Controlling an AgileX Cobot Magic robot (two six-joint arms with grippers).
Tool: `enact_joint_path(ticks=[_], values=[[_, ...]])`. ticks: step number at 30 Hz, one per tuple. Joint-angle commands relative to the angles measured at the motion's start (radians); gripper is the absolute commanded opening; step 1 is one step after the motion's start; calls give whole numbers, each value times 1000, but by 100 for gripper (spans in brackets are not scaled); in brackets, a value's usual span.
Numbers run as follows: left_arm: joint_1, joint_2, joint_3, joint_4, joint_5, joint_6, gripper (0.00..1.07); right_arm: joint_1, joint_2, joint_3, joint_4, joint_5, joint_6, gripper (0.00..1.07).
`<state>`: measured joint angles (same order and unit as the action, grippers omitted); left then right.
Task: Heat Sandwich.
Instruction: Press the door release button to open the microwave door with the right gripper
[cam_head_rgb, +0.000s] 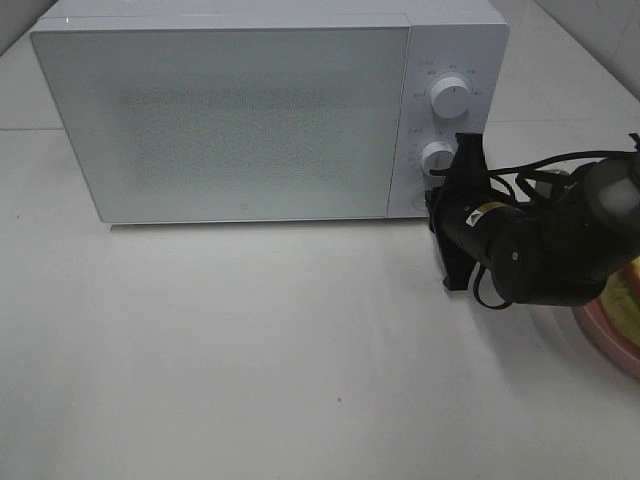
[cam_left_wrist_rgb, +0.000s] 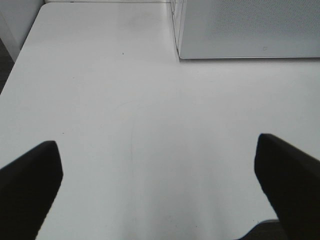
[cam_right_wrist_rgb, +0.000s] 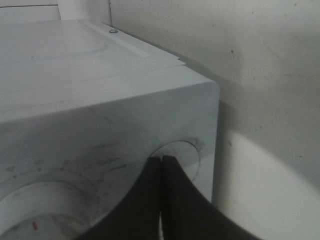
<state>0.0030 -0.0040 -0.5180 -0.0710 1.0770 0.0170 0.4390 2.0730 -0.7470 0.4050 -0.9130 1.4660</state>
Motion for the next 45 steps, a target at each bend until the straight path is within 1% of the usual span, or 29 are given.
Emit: enact_joint_path(ticks=[1, 7, 12, 14, 24, 28, 30, 34, 45], values=[[-5, -17, 1, 3, -5, -2, 100, -9, 1, -25, -23, -2, -19, 0], [-5, -17, 1, 3, -5, -2, 100, -9, 18, -43, -9, -4, -23, 0], [-5, -17, 1, 3, -5, -2, 100, -9, 24, -48, -8, -56, -28, 0], [-5, -17, 1, 3, -5, -2, 100, -9, 24, -48, -5, -117, -43, 0], [-5, -17, 1, 3, -5, -2, 100, -9, 24, -53, 20, -145, -51, 0], [-5, -17, 1, 3, -5, -2, 100, -9, 46, -90, 21, -150, -63, 0], [-5, -17, 1, 3, -5, -2, 100, -9, 80, -134, 21, -183, -71, 0], [-5, -17, 1, 3, -5, -2, 100, -9, 106, -181, 21, -214, -88, 0], [-5, -17, 1, 3, -5, -2, 100, -9, 105, -191, 20, -203, -95, 0]])
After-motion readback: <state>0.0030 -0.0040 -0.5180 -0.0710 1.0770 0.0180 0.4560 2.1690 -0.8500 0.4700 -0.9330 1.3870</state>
